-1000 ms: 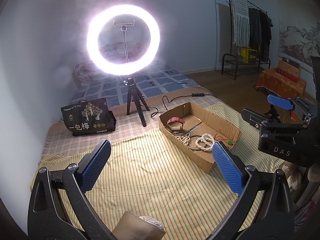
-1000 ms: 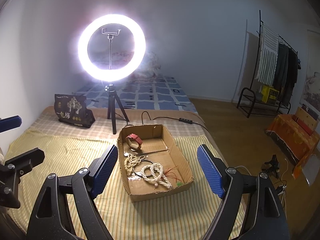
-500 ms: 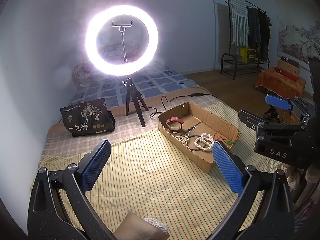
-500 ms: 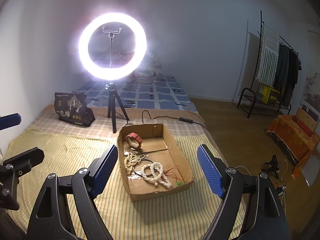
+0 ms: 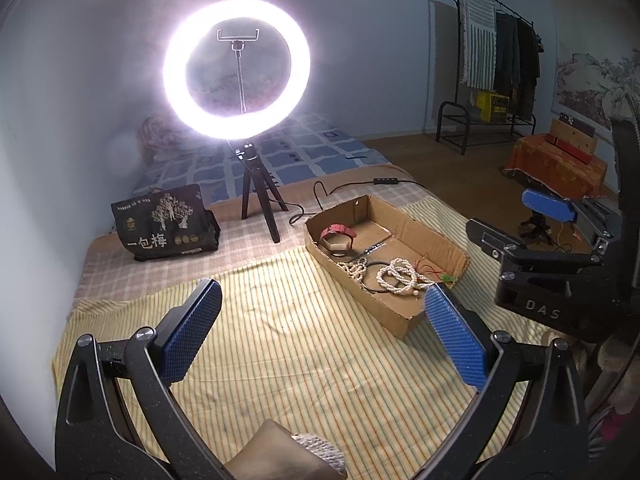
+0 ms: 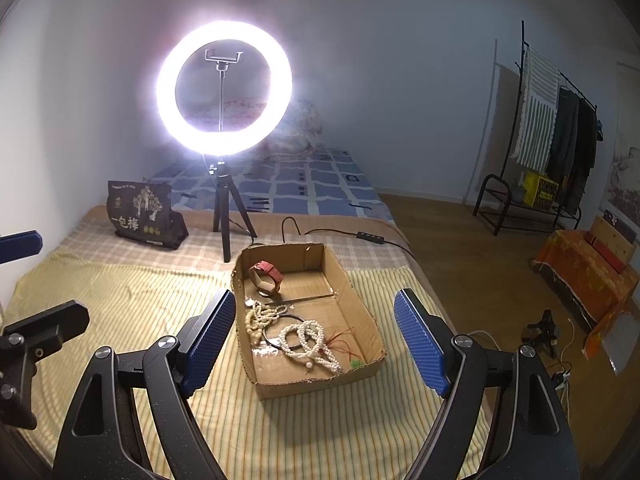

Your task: Organize jewelry

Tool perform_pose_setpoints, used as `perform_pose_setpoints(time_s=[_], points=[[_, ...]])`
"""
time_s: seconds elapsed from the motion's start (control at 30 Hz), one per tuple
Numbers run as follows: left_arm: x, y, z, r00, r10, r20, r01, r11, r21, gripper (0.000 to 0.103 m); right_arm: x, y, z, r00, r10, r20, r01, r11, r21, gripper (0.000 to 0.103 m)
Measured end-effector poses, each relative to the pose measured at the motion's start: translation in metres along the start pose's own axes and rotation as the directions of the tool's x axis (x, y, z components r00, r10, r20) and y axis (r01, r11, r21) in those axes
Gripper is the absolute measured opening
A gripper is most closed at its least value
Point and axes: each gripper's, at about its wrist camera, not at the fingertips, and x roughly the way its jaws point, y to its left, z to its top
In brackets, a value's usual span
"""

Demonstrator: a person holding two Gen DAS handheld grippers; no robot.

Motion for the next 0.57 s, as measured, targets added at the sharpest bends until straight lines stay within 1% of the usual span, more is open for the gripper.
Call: perform_pose_setpoints(time_s=[0.43, 0.57], points=[[-0.0005, 0.0004, -0.0012, 1.0, 0.016, 0.011, -0.016, 1.0, 0.0, 0.103, 0.0015, 0.0021, -0.0029, 1.0, 0.001, -0.009, -0.002, 1.0, -0.014, 0.081], [0.0007, -0.0005, -0.0009, 0.999, 0.045, 0.022, -0.045, 0.999, 0.007, 0.103, 0.0015, 0.0025, -0.0028, 1.0, 0.001, -0.008, -0.001, 1.0, -0.014, 0.081]])
